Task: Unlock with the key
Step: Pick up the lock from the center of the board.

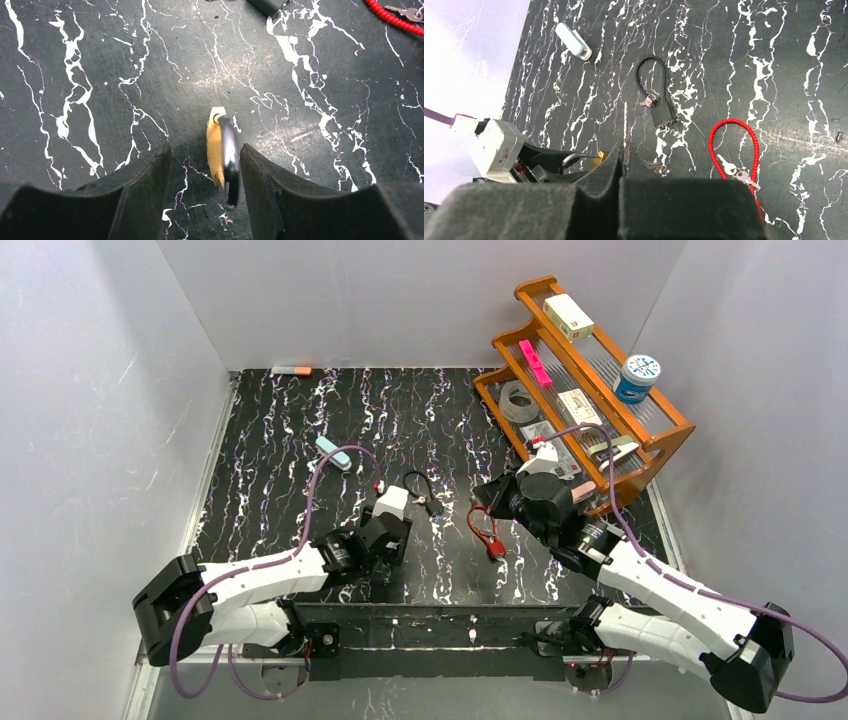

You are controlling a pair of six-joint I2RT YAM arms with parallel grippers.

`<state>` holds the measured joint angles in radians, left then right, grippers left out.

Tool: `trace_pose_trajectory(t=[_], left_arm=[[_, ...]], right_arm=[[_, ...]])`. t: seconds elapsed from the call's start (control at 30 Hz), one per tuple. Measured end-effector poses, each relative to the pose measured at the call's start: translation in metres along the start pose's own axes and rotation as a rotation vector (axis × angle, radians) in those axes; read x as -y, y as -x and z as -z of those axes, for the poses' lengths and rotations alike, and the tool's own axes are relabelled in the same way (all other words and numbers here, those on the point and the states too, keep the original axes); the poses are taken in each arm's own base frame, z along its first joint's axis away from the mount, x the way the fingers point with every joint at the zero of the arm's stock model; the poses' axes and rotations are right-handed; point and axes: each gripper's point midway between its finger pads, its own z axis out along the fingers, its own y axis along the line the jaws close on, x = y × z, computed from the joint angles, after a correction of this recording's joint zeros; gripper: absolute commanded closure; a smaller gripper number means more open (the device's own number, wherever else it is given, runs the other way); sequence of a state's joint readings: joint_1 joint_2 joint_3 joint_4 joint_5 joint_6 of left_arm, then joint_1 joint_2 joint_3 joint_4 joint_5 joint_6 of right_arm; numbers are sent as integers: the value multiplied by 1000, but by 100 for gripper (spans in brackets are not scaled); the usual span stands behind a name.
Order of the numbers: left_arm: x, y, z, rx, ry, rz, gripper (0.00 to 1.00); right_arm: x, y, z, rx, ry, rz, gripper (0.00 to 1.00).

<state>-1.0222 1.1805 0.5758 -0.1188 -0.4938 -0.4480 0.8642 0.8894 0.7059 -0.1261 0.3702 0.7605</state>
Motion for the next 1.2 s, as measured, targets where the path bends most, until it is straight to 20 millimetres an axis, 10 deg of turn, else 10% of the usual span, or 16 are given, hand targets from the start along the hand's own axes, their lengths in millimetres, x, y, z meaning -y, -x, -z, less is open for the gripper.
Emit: trace_pose_trajectory(t=[0.57,0.77,0.93,1.2], left_arm=[[4,-10,-14,7,-12,-20,52],[3,-16,-18,-11,2,-34,65],[5,-13,-19,-2,-5,-30,98],[9,-4,-8,-42,-25,-59,100]], right_arm=[[-4,2,0,0,7,-35,99],[-4,2,0,2,5,-46,99],[-4,2,0,1,5,-46,99],[-6,3,1,3,13,-32,99]])
